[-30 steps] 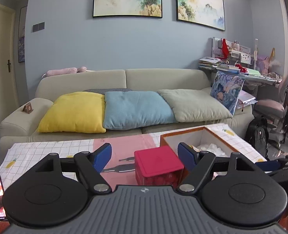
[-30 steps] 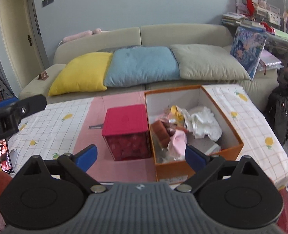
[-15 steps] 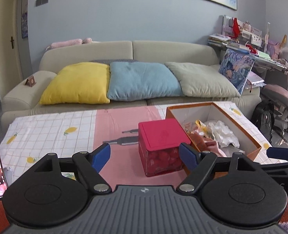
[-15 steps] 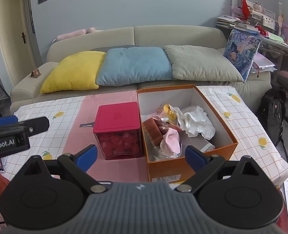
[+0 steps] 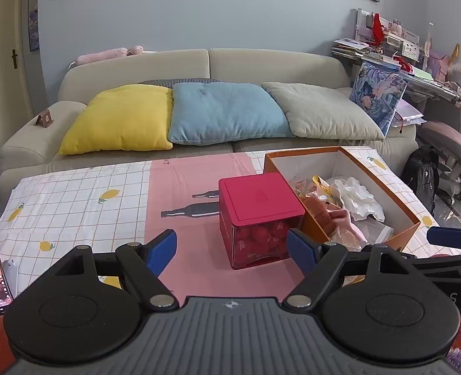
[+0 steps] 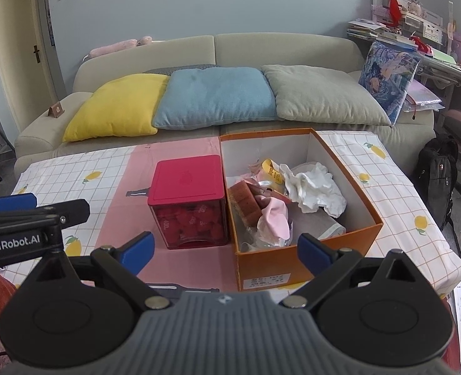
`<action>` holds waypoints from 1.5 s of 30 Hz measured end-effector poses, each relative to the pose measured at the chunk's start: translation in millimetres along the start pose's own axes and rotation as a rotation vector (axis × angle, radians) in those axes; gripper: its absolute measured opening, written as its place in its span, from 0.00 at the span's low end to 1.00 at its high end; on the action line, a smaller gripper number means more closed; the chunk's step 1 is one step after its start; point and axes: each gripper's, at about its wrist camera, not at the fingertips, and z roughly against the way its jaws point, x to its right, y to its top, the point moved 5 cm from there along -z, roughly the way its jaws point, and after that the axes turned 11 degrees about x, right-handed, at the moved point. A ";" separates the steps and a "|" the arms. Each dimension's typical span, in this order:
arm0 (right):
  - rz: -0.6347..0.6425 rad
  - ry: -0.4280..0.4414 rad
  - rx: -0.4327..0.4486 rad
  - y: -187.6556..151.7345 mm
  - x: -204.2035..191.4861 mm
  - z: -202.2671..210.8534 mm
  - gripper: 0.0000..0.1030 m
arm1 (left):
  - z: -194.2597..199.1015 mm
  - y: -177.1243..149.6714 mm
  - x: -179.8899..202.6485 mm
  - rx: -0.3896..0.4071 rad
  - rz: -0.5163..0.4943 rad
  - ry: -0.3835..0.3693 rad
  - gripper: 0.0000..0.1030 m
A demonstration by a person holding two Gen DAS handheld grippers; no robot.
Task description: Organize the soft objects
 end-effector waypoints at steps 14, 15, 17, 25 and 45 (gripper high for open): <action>0.001 0.001 0.001 -0.3 -0.8 -0.1 0.94 | 0.0 0.5 -0.2 0.003 0.001 0.001 0.91; 0.001 0.001 0.000 -0.3 -0.9 -0.1 0.94 | 0.0 0.5 -0.1 0.003 0.000 0.001 0.91; 0.001 0.001 -0.001 -0.7 -1.0 0.0 0.94 | 0.0 0.5 -0.2 0.003 0.000 0.001 0.91; 0.001 0.001 0.001 -0.9 -1.0 -0.1 0.94 | 0.0 1.1 -0.3 0.006 -0.001 0.001 0.91; -0.004 -0.002 0.003 0.4 -0.5 1.0 0.94 | 1.0 3.0 -2.2 0.016 0.011 -0.015 0.90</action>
